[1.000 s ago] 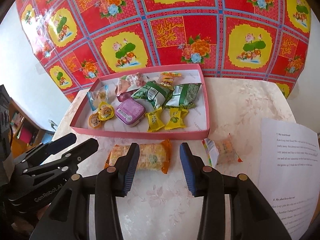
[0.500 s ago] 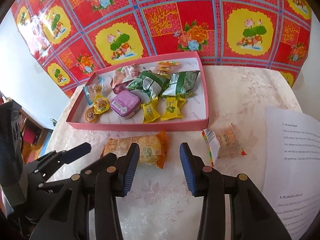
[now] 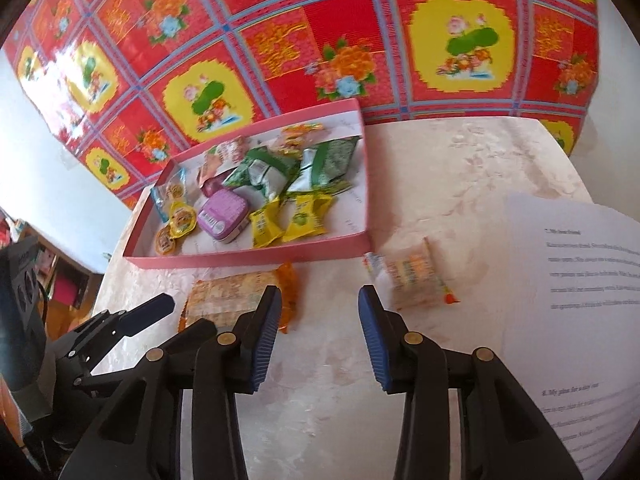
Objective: Organize snacks
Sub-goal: 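Withdraw both tools toward the orange-wrapped bread bag and striped candy pack, then grasp the striped candy pack with the right tool while the left tool grasps the orange-wrapped bread bag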
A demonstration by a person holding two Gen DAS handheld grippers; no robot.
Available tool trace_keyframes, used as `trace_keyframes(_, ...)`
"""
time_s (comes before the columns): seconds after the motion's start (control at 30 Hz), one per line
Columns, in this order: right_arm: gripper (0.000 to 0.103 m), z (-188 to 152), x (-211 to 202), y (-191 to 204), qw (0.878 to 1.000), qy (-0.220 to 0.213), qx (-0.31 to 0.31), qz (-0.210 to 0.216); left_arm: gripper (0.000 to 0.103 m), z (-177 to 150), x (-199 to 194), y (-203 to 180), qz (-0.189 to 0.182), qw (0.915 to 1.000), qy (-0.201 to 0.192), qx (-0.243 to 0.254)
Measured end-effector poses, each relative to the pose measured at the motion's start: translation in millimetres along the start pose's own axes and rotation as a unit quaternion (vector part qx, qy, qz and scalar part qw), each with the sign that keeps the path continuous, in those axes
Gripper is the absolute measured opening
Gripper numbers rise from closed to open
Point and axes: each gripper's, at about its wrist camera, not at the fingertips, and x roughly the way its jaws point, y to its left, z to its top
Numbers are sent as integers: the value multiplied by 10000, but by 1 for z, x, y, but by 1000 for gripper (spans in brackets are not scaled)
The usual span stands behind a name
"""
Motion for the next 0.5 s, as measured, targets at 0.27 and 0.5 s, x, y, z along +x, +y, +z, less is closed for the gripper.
trace_keyframes(0.27, 42, 5, 7, -4, 9989, -51, -251, -385, 63, -1, -4, 13, 92, 9998, -130, -71)
trace_keyframes(0.5, 42, 13, 15, -5, 9956, -53, -478, -807, 63, -1, 3, -3, -79, 9998, -38, 170)
